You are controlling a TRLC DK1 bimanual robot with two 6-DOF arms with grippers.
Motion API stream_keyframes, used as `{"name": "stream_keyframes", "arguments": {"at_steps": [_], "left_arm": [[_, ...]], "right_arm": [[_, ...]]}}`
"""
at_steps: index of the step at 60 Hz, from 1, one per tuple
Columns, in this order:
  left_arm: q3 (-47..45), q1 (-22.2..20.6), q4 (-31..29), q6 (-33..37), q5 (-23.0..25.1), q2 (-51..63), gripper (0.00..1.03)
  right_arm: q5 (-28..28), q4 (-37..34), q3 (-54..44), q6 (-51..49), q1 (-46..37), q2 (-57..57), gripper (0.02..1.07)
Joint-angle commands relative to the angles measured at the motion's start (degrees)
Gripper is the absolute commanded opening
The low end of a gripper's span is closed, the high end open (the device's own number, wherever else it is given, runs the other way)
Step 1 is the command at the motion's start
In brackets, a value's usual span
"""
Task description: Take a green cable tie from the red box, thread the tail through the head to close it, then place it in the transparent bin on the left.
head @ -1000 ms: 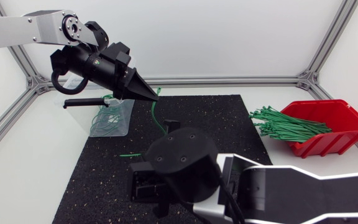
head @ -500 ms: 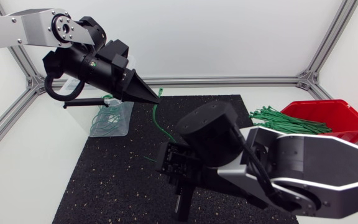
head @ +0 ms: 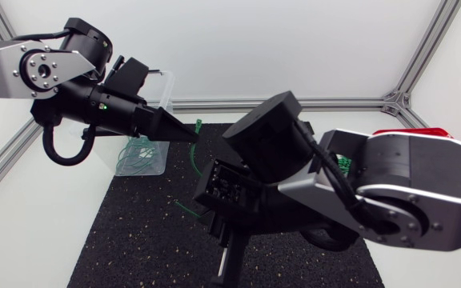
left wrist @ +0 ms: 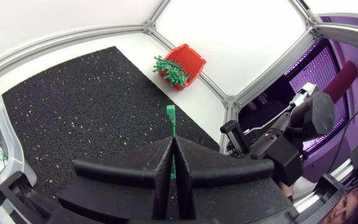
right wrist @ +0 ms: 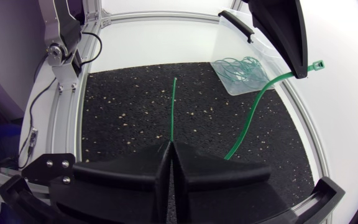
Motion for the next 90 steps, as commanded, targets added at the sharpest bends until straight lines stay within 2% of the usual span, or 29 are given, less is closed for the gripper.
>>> {"name": "stream_keyframes", "arguments": {"at_steps": [1,9,13,36,43,53,61,68,82,90], "left_arm": [[-4.52,0.56,4.42,-2.59,-1.57,-4.15,0.04],[-9.97,-1.28,11.18,-3.38,-6.14,-9.51,0.04],[-12.25,-2.25,14.35,-3.55,-7.99,-11.8,0.04],[-17.17,-6.73,21.2,-3.55,-16.34,-22.26,0.04],[-18.76,-8.75,23.31,-3.55,-19.32,-23.93,0.04],[-20.86,-8.58,25.68,-3.38,-19.68,-24.89,0.04],[-24.38,-8.58,29.82,-2.76,-19.94,-25.95,0.04],[-28.07,-8.49,36.41,-3.29,-20.82,-28.76,0.04],[-32.11,-8.14,44.05,-2.59,-20.82,-30.78,0.04],[-35.63,-8.23,51.0,-1.53,-20.82,-32.01,0.04]], "right_arm": [[-2.09,-1.61,2.0,2.47,-1.38,-0.05,0.07],[-6.93,-3.19,3.41,4.67,-3.4,1.27,0.07],[-7.28,-3.54,3.76,4.93,-3.75,1.27,0.07],[-9.74,-12.33,10.96,8.97,-5.95,-0.58,0.07],[-13.34,-15.41,13.16,8.97,-8.41,-0.66,0.07],[-14.49,-20.33,16.77,8.89,-8.94,-1.28,0.07],[-16.42,-23.4,19.05,8.71,-9.81,-1.19,0.07],[-18.35,-24.63,19.75,8.89,-10.61,-0.49,0.07],[-23.28,-27.45,21.77,8.71,-12.8,2.76,0.07],[-25.3,-28.68,22.92,8.62,-13.42,3.91,0.07]]}}
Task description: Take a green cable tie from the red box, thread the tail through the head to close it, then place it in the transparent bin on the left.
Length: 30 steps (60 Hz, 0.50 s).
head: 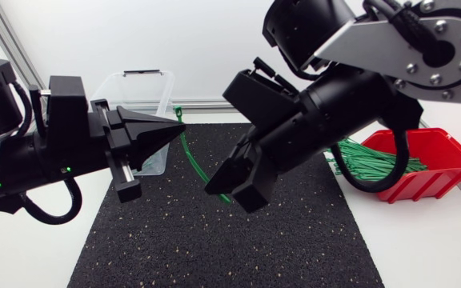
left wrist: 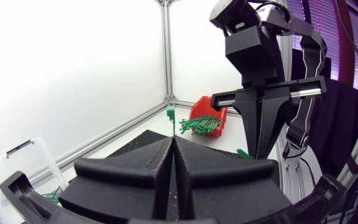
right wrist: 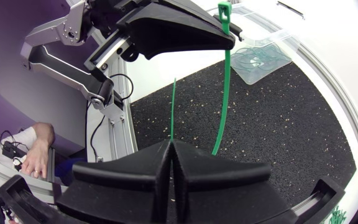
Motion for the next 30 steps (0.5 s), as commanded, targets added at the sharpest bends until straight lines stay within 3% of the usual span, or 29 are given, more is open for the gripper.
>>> {"name": "stream_keyframes", "arguments": {"at_steps": [1,30], "left_arm": [[-3.48,0.28,3.92,1.05,-0.21,-1.63,0.04],[-10.25,-0.16,14.03,6.41,-0.03,-2.16,0.04]], "right_arm": [[-1.7,-1.55,1.78,0.71,-0.81,1.7,0.07],[-9.17,-7.0,5.74,-1.31,-2.65,6.45,0.07]]}}
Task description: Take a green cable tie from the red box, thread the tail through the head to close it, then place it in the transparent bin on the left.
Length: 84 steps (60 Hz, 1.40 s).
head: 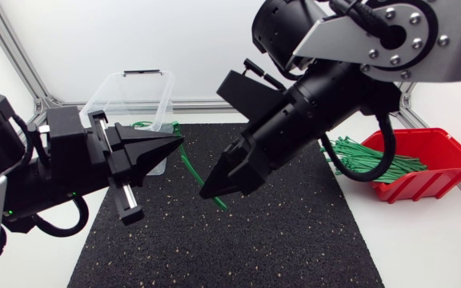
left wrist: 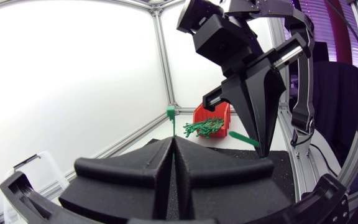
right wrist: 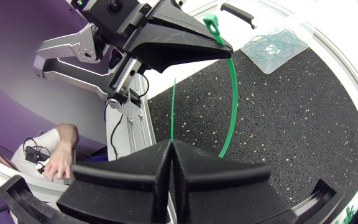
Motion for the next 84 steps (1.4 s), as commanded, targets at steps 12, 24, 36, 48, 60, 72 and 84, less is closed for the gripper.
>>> {"name": "stream_keyframes", "arguments": {"at_steps": [12,24,36,48,60,72,84], "left_arm": [[-2.45,-0.4,3.09,1.73,-0.14,-1.31,0.04],[-1.39,-1.28,3.0,-2.4,-0.05,-1.31,0.04],[-1.57,-3.57,3.35,-4.34,-0.32,-1.31,0.04],[-0.6,-5.33,3.61,-5.48,-2.51,-1.66,0.04],[1.68,-7.52,2.91,-5.65,-5.68,-2.01,0.04],[2.74,-9.46,2.73,-5.3,-7.79,-2.28,0.04],[1.51,-11.04,3.0,-4.6,-9.19,-2.8,0.04]], "right_arm": [[-3.5,-2.42,1.26,-1.6,-2.27,1.4,0.07],[-4.2,-6.02,3.37,-1.69,-3.06,0.96,0.07],[-4.64,-9.98,6.0,-1.69,-4.29,1.66,0.07],[-4.81,-13.06,8.2,-1.69,-4.29,1.14,0.07],[-4.81,-14.73,9.61,-1.6,-4.29,0.52,0.07],[-5.43,-15.52,10.22,-1.6,-4.38,0.34,0.07],[-6.13,-15.6,10.31,-1.69,-4.38,0.34,0.07]]}}
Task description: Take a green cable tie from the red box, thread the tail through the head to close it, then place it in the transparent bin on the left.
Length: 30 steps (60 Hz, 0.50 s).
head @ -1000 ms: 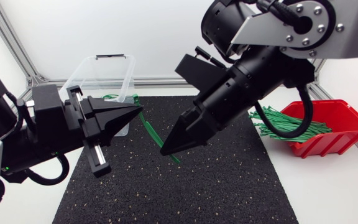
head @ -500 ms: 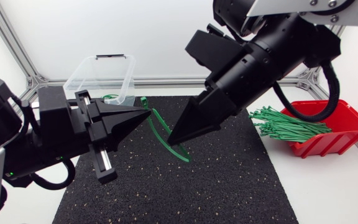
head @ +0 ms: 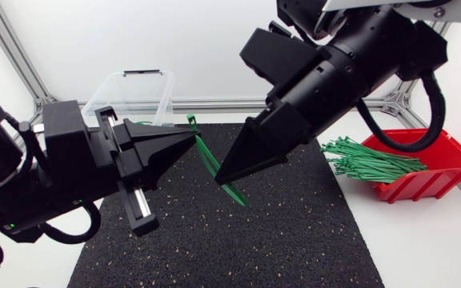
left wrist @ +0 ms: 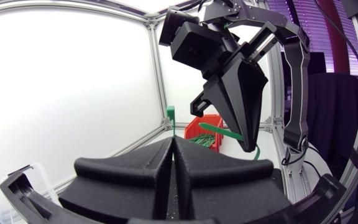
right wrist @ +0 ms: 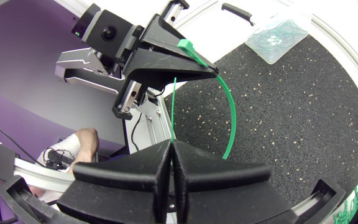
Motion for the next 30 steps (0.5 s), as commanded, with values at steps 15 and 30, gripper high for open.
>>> {"name": "stream_keyframes", "arguments": {"at_steps": [15,30], "left_arm": [[-0.31,-2.35,0.59,0.69,-2.19,-1.3,0.04],[-1.54,-4.11,1.03,2.45,-4.56,-1.47,0.04]], "right_arm": [[-0.89,-0.85,1.57,-0.46,-0.25,-1.21,0.07],[-1.15,-0.94,1.92,-0.46,-0.42,-2.0,0.07]]}}
